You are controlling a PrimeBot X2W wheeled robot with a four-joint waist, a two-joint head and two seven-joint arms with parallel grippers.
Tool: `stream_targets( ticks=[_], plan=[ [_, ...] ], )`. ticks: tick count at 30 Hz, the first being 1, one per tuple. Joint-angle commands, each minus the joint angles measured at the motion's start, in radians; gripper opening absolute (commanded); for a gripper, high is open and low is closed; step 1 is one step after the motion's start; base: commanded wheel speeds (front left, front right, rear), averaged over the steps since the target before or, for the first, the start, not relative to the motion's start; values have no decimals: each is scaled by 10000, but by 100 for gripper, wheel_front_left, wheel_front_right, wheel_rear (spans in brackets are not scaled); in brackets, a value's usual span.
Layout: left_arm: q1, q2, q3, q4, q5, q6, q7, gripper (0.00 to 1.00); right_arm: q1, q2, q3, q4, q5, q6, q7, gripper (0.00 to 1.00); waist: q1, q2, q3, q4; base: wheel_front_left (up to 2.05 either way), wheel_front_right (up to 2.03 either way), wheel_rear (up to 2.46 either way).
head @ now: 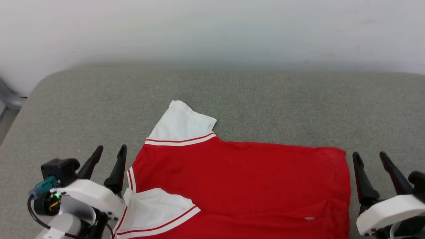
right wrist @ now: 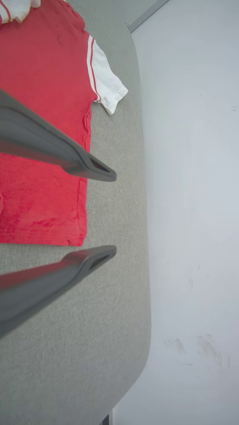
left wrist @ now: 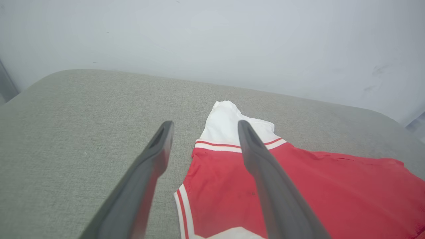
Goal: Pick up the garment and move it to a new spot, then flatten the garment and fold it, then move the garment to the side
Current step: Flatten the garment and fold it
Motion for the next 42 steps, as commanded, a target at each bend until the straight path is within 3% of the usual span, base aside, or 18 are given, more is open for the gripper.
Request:
stream_targets(
  ticks=[1,7,14,20,23,34,42],
  plan=[
    [-161,-61,41,-45,81,5,-72,100,-140,42,9,-44,-63,-5,-52,100,0,-1,157,-69,0,0,0],
    [-988,-165,244,-153,727,-171,-445,100,-830,95,49,-435,-284,-5,-520,100,0,-1,1105,-275,0,0,0],
    [-2576,-27,291,345,631,-931,20,100,-1525,96,209,-578,-133,-6,-781,100,0,-1,2241,-747,0,0,0],
    [-4194,214,42,1163,42,-1937,1687,100,-1960,95,426,-376,11,-6,-1018,100,0,-1,2820,-1358,0,0,0],
    [-4982,416,-7,1686,-373,-2217,2719,100,-2108,98,502,-208,118,-5,-1113,100,0,-1,3006,-1670,0,0,0],
    [-6951,1292,-459,3665,-1891,-2469,7385,100,-2080,97,591,354,560,-5,-1555,100,0,-1,3581,-2500,0,0,0],
    [-7262,1512,-1013,4518,-1894,-2473,9022,100,-2224,98,784,690,844,-5,-1850,100,0,-1,4040,-2736,0,0,0]
  ],
)
